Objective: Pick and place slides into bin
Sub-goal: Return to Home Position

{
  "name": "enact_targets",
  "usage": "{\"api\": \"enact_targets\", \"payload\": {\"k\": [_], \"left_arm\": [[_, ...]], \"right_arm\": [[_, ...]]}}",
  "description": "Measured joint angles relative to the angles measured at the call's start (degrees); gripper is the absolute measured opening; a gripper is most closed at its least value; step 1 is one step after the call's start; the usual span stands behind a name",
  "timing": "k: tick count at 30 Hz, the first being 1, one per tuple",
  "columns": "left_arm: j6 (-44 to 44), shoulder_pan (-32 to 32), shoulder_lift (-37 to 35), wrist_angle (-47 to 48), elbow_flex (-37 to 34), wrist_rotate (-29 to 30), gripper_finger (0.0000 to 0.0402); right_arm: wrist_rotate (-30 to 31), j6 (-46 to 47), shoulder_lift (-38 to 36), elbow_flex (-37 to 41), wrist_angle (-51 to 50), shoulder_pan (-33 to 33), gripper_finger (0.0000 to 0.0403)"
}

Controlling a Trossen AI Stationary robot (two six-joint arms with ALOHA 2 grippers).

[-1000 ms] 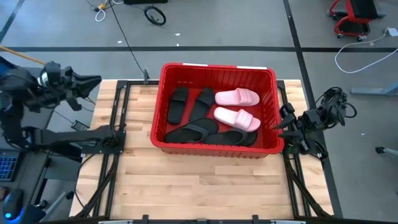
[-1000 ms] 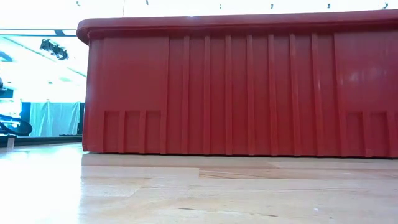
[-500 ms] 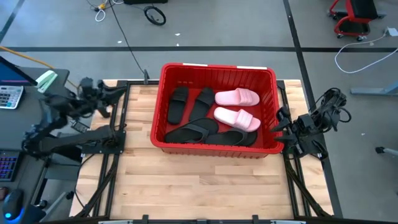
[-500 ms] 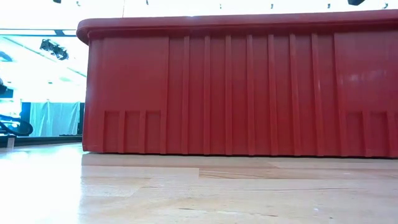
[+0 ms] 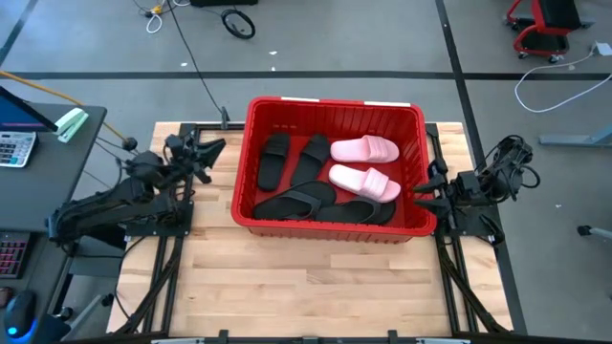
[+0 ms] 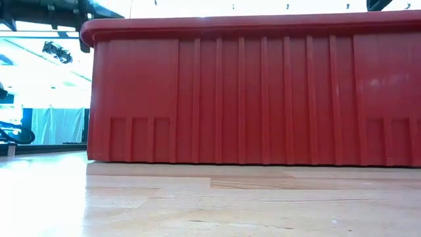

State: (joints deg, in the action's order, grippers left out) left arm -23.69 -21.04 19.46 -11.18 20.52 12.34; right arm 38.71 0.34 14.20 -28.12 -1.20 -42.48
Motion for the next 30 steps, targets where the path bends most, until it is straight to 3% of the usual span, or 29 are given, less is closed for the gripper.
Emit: {"api": "enact_targets", "payload": {"k": [7, 12, 19, 30], "left_arm": [[-0.1, 0.0, 0.0, -1.4, -2.0, 0.1, 0.0056], [-0.1, 0.0, 0.0, -0.9, -2.2, 0.1, 0.0063], [-0.1, 0.0, 0.0, -0.8, -2.2, 0.1, 0.0058], [-0.2, 0.0, 0.0, -0.8, -2.2, 0.0, 0.0065]], "right_arm": [[-3.6, 4.7, 0.0, 3.2, 1.3, 0.0, 0.0144], [-5.1, 6.1, 0.0, 9.2, 9.2, 0.0, 0.0144], [-12.9, 6.5, 0.0, 15.3, 17.7, 0.0, 0.0144], [-8.9, 9.0, -0.1, 21.7, 20.7, 0.0, 0.0144]]}}
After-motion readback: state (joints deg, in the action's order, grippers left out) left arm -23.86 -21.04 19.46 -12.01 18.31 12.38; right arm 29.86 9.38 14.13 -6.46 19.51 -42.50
